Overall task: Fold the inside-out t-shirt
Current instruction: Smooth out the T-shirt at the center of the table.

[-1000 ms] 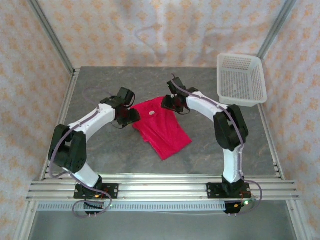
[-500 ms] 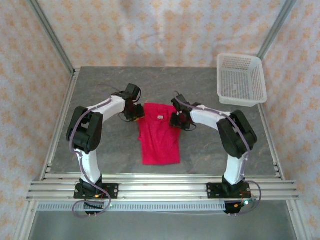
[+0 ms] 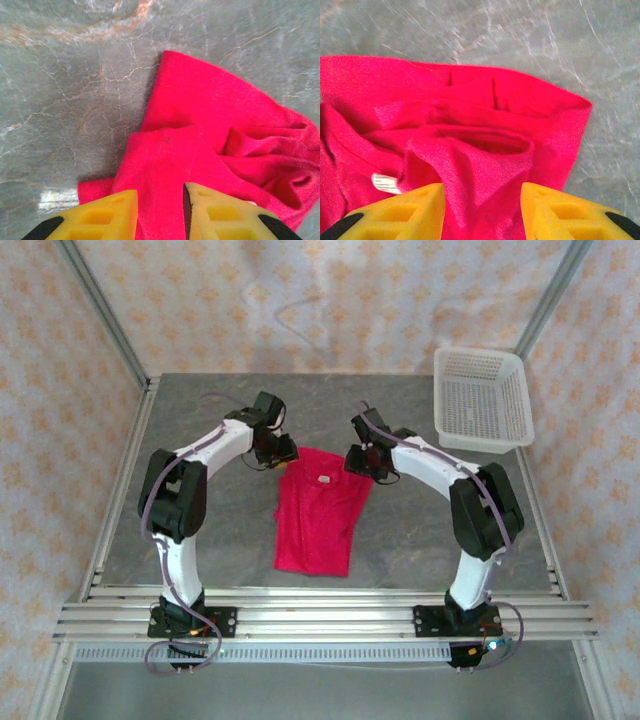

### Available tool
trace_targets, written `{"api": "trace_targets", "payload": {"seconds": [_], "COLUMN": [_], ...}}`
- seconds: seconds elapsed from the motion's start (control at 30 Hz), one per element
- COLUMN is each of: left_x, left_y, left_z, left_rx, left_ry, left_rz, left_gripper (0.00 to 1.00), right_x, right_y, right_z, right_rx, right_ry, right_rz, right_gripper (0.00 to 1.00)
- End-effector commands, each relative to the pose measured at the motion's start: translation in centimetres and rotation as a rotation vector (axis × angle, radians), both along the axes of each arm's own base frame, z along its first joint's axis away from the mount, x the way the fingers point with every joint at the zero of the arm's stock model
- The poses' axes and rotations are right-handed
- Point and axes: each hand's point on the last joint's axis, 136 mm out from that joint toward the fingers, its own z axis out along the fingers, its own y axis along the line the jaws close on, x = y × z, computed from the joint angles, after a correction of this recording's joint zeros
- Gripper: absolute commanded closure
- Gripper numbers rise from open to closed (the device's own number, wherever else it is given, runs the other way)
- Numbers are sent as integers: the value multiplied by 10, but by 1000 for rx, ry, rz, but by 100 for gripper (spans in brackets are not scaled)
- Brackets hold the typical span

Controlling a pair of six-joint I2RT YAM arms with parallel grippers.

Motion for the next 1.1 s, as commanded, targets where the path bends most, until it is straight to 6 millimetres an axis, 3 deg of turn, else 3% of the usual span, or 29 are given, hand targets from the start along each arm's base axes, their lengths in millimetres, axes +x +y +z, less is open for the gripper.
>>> {"api": "trace_targets", "payload": {"seconds": [0.0,0.23,0.37,0.43,0.73,0.87,1.07], "left_x": [-6,3,10,12,20,24,31], "left_y": [-6,-11,-13,-14,-13,-19,-34], "left_z": [-17,-34,-31,-24,34,39,16], "left_rx": [-19,-26,-38,-41,-35,-39,-37], "left_ry": [58,70,63,51,-74,-87,-57], "left_rz": [-32,-28,2,0,3,-4,-27], "left_gripper": [69,76,90,99,100,100,100], "right_x": [-23,-13,-2,-3,-9,-18,-25], "right_y": [-6,4,4,1,-26,-41,-72], "right_z": [-14,-35,-33,-22,44,47,27], "right_rx": [7,22,-5,-24,-89,-119,-189], "right_ry": [78,108,100,88,19,31,35], "right_rz": [-38,-40,-30,-19,26,12,-48], "right_gripper": [56,60,94,100,100,100,100]}}
